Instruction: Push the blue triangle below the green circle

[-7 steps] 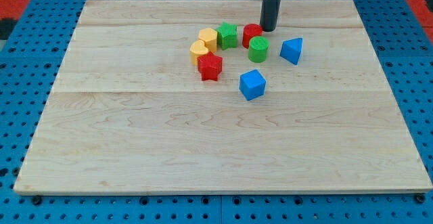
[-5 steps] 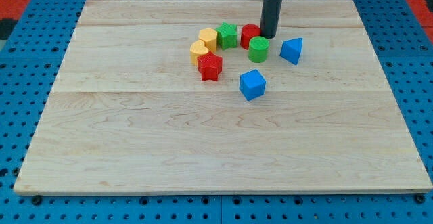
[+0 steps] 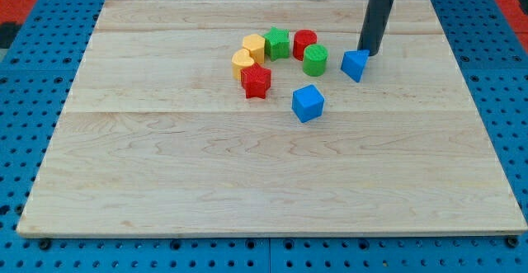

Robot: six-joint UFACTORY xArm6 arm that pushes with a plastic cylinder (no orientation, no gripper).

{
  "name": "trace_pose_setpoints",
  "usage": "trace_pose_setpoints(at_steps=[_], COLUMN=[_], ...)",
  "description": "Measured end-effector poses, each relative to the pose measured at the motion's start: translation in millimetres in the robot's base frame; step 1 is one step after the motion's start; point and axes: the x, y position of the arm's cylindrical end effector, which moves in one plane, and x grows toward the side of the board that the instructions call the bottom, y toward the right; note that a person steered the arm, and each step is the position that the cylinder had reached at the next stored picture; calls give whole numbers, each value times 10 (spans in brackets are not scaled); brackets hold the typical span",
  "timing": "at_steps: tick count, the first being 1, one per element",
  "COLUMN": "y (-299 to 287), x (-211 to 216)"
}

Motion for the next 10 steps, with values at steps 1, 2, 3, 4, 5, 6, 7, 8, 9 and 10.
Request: trace_pose_setpoints(at_steps=[1, 2, 3, 4, 5, 6, 7, 8, 9, 10], y=[0, 0, 0, 0, 0, -1, -45, -137, -232, -313], x=[168, 267, 369, 500, 566, 566, 566, 566, 566, 565])
